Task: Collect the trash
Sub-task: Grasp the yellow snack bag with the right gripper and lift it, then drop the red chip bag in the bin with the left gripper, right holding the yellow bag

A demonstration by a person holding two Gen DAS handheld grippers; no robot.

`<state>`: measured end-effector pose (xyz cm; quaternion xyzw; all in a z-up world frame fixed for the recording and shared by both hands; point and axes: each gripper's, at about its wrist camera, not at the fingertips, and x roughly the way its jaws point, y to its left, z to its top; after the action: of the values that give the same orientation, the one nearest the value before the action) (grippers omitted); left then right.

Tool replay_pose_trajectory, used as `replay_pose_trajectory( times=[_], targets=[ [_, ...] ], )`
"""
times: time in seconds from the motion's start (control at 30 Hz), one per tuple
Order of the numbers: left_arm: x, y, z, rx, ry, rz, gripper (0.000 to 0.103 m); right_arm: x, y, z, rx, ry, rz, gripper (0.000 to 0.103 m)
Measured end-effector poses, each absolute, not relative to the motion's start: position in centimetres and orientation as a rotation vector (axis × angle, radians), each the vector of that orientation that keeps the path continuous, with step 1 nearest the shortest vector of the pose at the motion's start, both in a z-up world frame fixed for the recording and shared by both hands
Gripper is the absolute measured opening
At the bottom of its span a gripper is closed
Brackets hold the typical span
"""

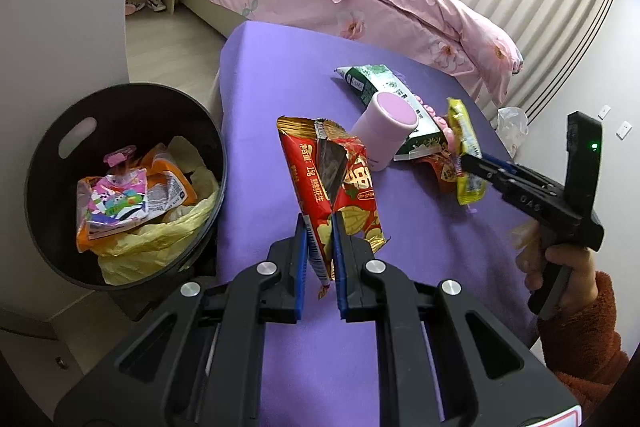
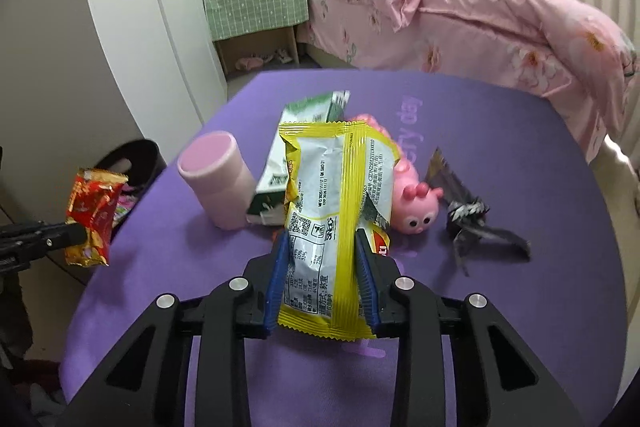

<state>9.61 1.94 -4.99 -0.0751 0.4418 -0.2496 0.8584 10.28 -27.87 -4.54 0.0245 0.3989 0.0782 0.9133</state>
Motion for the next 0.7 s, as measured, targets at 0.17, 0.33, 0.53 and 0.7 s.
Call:
replay_pose_trajectory(
  times=[0.17,0.33,0.53,0.7],
  targets=[
    [8.4,2.4,-3.4,-0.130,0.879,-0.507,0.011,9.0,-27.1,-1.6,0.032,0.761,0.177,0.031],
    [6.9,3.6,-1.3,-0.101,0.814,-0.481,0.011,7.5,-24.8,2.1,-0.004,0.675,0.228,0.031],
    [5.5,6.1,1.0,-0.096,0.742,-0.443,0.011,6.5,-21.2,5.0,-0.033,0.607,0.304,0.031],
    [5.1,8.2,1.7,-0.118,0.719,-0.411,0.011,6.4,-18.0,6.1,-0.069,0.580,0.359,0.031]
  ],
)
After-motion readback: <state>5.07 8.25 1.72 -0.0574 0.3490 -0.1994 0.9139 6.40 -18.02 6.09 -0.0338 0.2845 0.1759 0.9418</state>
